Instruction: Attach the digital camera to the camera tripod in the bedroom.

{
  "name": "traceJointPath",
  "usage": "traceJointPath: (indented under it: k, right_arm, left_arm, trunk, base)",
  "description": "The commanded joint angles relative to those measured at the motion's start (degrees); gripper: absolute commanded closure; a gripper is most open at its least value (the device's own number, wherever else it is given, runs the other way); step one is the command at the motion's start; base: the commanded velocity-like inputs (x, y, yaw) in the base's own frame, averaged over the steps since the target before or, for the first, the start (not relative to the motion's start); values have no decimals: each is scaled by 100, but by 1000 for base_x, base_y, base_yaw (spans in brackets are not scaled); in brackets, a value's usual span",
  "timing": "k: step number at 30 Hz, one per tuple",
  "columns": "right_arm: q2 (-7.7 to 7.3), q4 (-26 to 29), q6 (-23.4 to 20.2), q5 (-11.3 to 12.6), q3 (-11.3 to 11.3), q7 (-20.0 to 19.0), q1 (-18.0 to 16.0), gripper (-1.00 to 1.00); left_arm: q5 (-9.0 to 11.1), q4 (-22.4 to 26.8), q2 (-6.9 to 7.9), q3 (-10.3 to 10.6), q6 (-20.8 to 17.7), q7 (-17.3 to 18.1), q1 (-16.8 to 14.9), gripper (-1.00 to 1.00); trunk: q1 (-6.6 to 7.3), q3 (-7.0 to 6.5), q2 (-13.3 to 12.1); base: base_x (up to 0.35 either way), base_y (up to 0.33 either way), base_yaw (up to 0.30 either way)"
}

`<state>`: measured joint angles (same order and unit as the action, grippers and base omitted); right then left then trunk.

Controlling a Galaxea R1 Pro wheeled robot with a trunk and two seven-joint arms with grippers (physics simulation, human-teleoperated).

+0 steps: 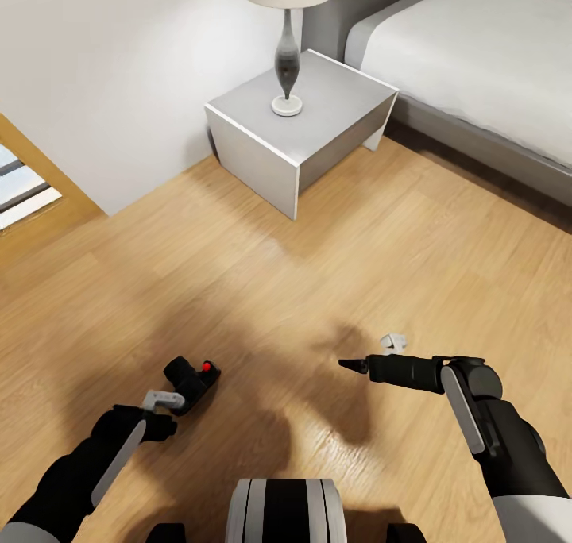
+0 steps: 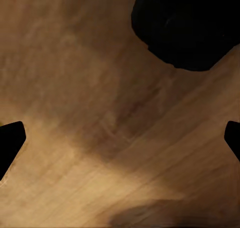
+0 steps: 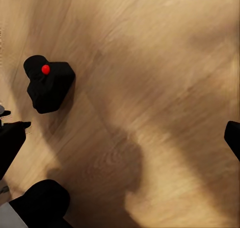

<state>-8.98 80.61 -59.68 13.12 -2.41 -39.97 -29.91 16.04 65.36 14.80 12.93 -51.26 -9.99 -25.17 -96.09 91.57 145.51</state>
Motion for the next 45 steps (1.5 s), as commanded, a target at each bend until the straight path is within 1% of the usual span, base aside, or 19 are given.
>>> traceJointPath:
  k: [1, 2, 3, 5, 9, 14, 19, 30, 33, 34, 36, 37, 40, 41, 45]
  right_arm:
    - [8, 1, -32, -6, -8, -32, -2, -100]
    - [14, 0, -32, -13, -10, -43, -2, -100]
    - [14, 0, -32, -25, -9, -42, -1, -100]
    - [-8, -1, -31, -77, -4, -22, -1, -100]
    - [-48, 4, -10, -205, 3, 9, 3, -100]
    - [-51, 5, -9, -233, 4, 14, 3, -100]
    - [-52, 7, -9, -235, 4, 15, 3, -100]
    - [-52, 4, -8, -238, 4, 13, 1, -100]
    - [-52, 6, -8, -238, 4, 15, 1, -100]
    - [-52, 5, -8, -235, 4, 16, 1, -100]
    - [-52, 6, -8, -234, 4, 16, 0, -100]
    - [-52, 5, -8, -233, 4, 16, -1, -100]
    - [-52, 6, -8, -232, 4, 16, 1, -100]
    - [-52, 5, -8, -228, 4, 16, 2, -100]
    - [-52, 5, -5, -224, 4, 16, 1, -100]
  left_arm:
    - [27, 39, 40, -4, 17, -24, 0, -100]
    - [41, 56, 44, -37, -18, 8, 8, -100]
    - [73, 44, 19, -50, -51, 25, 10, -100]
    - [142, 20, -31, -73, -114, -41, 16, -100]
    - [245, -12, -80, -87, -242, -169, 21, -100]
    - [263, -20, -82, -73, -355, -330, 21, -100]
    - [269, 1, -82, -56, -352, -313, 17, -100]
    - [275, 1, -96, -44, -348, -311, 18, -100]
    - [292, -21, -101, 69, -342, -295, 18, -100]
    - [296, -30, -99, 153, -341, -262, 17, -100]
    - [297, -47, -96, 252, -338, -192, 19, -100]
    - [294, -62, -93, 353, -336, -80, 18, -100]
    - [283, -81, -88, 485, -329, 135, 17, -100]
    - [272, -92, -86, 541, -322, 273, 18, -100]
    - [253, -112, -78, 608, -311, 460, 16, -100]
  trunk:
    - [1, 3, 1]
    - [1, 3, 1]
    - [1, 3, 1]
    - [1, 3, 1]
    - [1, 3, 1]
    - [1, 3, 1]
    - [1, 3, 1]
    - [1, 3, 1]
    - [1, 3, 1]
    - [1, 3, 1]
    - [1, 3, 1]
    - [1, 3, 1]
    - [1, 3, 1]
    - [1, 3, 1]
    - [1, 3, 1]
  base:
    - [0, 0, 0]
    - [0, 0, 0]
    - [0, 0, 0]
    - [0, 0, 0]
    - [10, 0, 0]
    - [129, 0, 0]
    - [243, 0, 0]
    - [36, 0, 0]
    - [1, 0, 0]
    - [0, 0, 0]
    - [0, 0, 0]
    - [0, 0, 0]
    - [0, 0, 0]
    - [0, 0, 0]
    - [0, 0, 0]
